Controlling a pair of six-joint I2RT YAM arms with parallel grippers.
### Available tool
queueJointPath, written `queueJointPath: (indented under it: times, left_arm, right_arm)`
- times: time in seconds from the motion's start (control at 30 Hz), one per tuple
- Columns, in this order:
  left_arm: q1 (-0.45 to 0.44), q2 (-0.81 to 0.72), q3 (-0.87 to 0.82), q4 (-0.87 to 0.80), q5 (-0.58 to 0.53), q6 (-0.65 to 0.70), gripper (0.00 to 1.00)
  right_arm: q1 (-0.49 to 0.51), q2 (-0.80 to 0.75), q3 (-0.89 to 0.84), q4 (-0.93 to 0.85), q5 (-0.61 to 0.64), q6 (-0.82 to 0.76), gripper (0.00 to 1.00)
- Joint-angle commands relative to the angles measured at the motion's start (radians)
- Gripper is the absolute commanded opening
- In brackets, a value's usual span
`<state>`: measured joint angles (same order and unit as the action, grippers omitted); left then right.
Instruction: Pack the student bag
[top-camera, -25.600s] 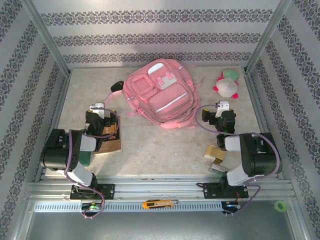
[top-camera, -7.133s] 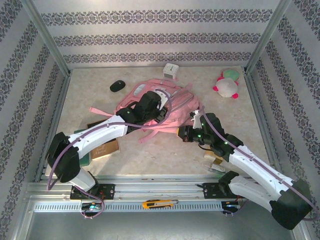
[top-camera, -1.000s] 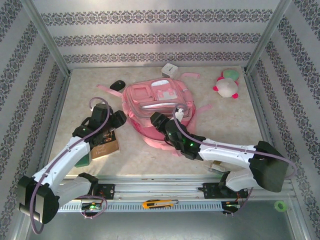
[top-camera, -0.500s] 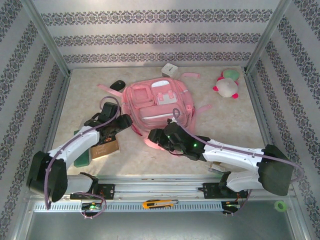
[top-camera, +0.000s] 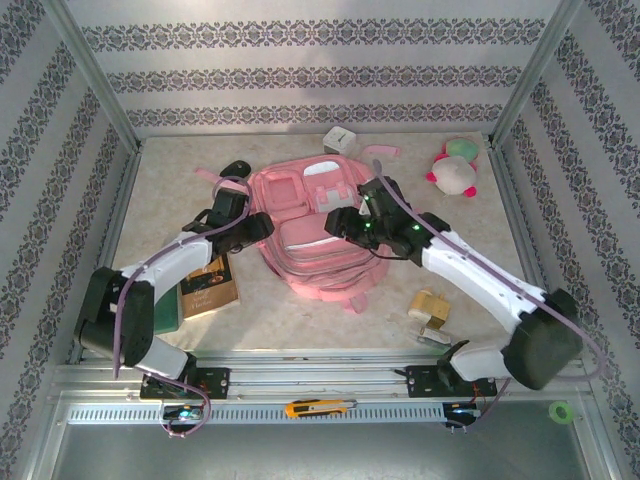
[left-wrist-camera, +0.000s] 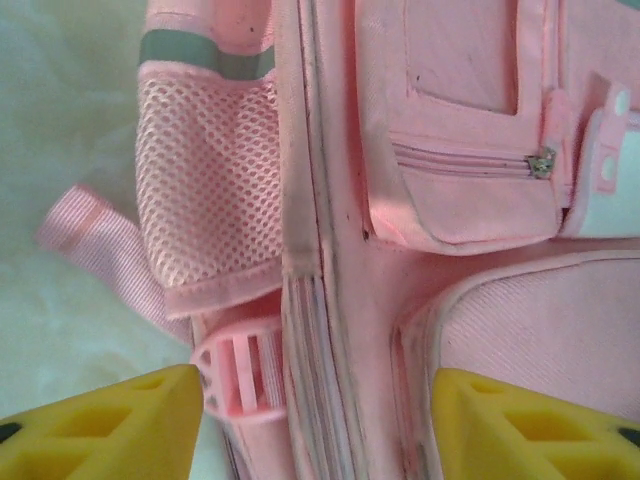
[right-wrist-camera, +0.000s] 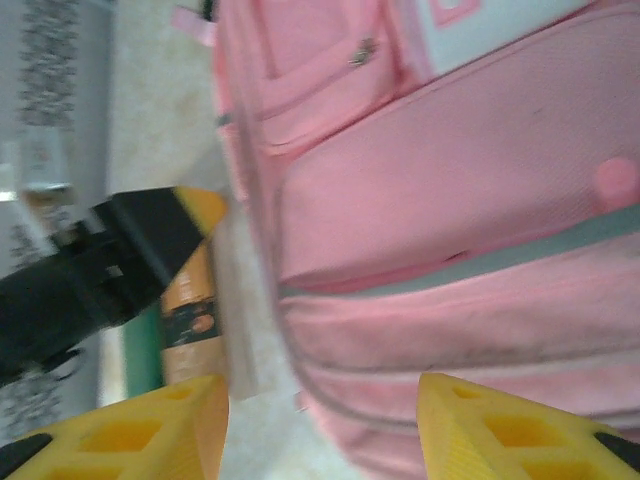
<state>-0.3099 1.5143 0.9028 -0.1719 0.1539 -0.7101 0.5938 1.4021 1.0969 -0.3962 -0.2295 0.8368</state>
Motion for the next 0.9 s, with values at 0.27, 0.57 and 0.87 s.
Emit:
queueJointPath:
  times: [0.27, 0.57, 0.87]
  left_arm:
    - [-0.050, 0.268, 0.101, 0.158, 0.090, 0.049, 0.50]
    - [-0.112, 0.284, 0.157, 0.140, 0.076, 0.046, 0.56]
    - [0.090, -0.080, 0.020, -0.160, 0.117, 0.034, 0.63]
  right_arm:
    - [-0.108, 0.189, -0.164, 0.039, 0.037, -0.100, 0.50]
    - [-0.203, 0.037, -0.231, -0.109, 0.062, -0.184, 0.52]
    - [0.022, 0.012, 0.105, -0.220, 0.125, -0.157, 0.52]
